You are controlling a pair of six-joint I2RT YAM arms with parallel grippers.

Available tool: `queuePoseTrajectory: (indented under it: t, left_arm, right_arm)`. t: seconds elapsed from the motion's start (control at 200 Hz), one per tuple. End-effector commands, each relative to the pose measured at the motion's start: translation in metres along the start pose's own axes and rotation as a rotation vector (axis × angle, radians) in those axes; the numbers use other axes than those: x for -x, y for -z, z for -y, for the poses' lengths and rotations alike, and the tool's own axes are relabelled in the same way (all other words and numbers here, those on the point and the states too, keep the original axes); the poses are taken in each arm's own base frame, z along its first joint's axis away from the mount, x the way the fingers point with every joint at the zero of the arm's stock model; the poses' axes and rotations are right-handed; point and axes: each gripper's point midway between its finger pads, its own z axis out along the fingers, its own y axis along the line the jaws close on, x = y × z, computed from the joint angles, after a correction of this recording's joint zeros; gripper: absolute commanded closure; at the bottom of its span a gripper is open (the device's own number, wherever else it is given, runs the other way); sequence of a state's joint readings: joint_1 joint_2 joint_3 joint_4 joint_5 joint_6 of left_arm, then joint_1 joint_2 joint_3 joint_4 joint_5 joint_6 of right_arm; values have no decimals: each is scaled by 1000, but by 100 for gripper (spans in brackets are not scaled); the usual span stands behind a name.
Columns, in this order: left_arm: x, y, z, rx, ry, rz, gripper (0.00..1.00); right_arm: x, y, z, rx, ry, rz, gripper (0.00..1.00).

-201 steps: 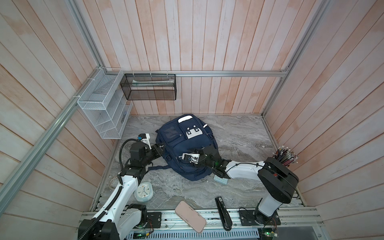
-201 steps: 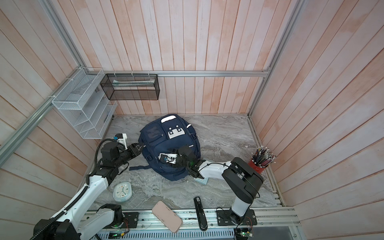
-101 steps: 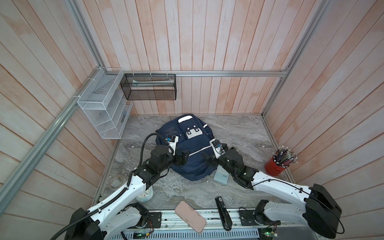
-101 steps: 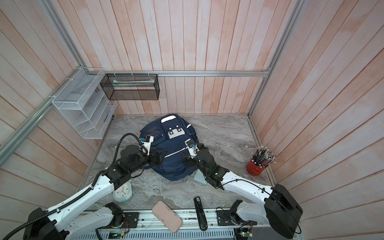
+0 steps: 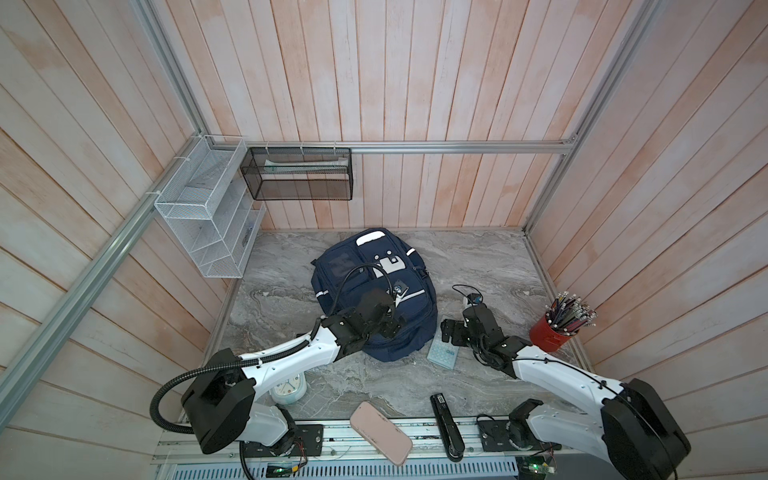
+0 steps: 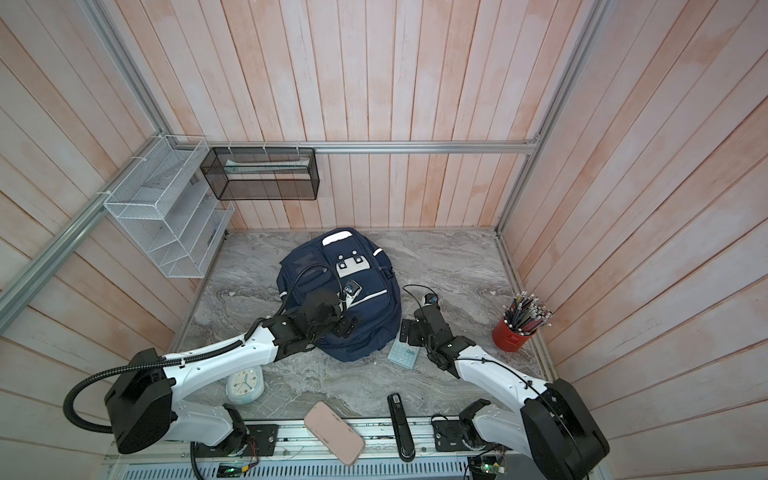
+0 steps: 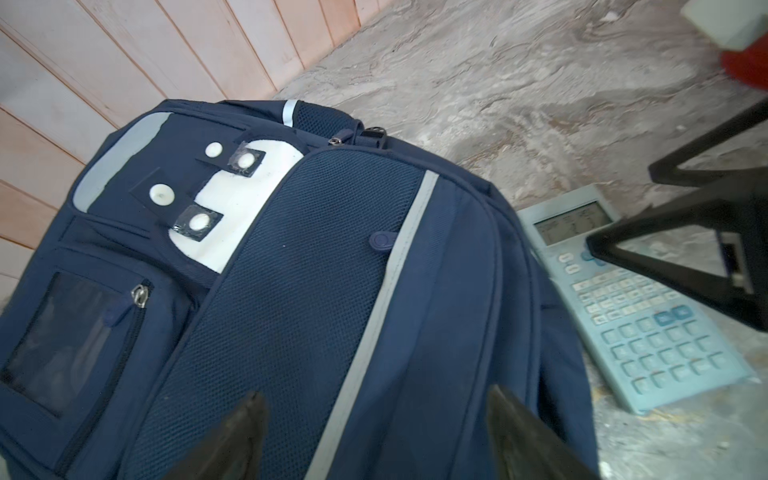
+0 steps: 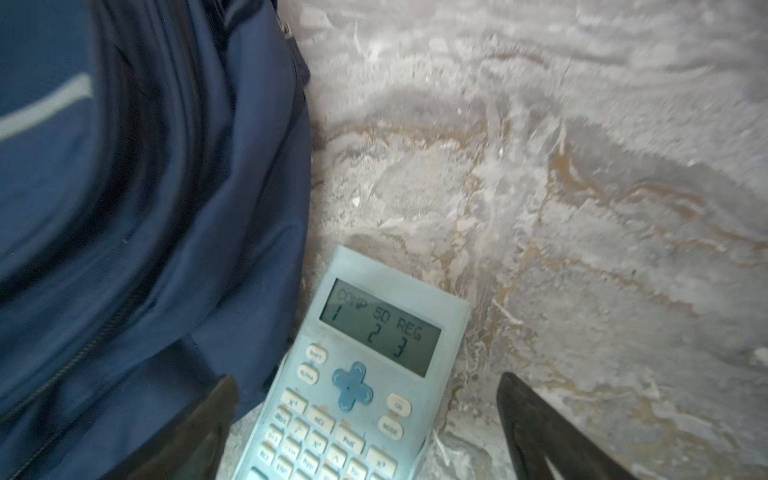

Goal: Pack the student bag
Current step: 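Move the right gripper to the light-blue calculator while the left releases the bag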

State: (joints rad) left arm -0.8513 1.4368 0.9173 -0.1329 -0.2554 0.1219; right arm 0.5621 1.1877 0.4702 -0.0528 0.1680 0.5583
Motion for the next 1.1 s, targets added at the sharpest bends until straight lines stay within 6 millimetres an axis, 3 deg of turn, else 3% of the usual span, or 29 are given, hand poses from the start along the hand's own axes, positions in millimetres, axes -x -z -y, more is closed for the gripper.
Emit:
queuePoseTrajectory:
  t: [0.0,0.145,0.29,0.385,0.425,0.53,0.605,0.69,0.825,1.095]
  left_arm:
    - [-6,-9,-10,65,-86,-62,18]
    - [-16,-23,-7,64,-81,-123,24]
    - [-21,-28,-2,49,-68,-143,24]
    - [-22,-29,-9,89,-64,-156,26]
    - [-24,-31,-12,107,-70,-166,29]
    - [-21,-32,-19,143,-60,-174,39]
    - [-18,-33,-21,154,-44,-169,58]
    - [-11,-32,-32,196,-3,-161,77]
    - [5,-24,-33,154,74,-123,78]
    - [26,6,-30,84,145,-41,77]
  right_arm:
    - [-17,-11,-12,60,-39,-98,2]
    - [-34,-30,-2,-12,-36,-174,2]
    - [-46,-42,7,-79,-15,-214,2]
    - [-53,-46,18,-186,59,-242,12]
    - [-57,-46,27,-238,84,-263,15]
    - [-59,-47,27,-232,102,-279,31]
    - [-55,-45,26,-237,94,-286,34]
    - [-45,-41,29,-259,98,-272,34]
    - [-39,-36,29,-269,111,-281,19]
    - [-51,-25,-1,-128,83,-286,12]
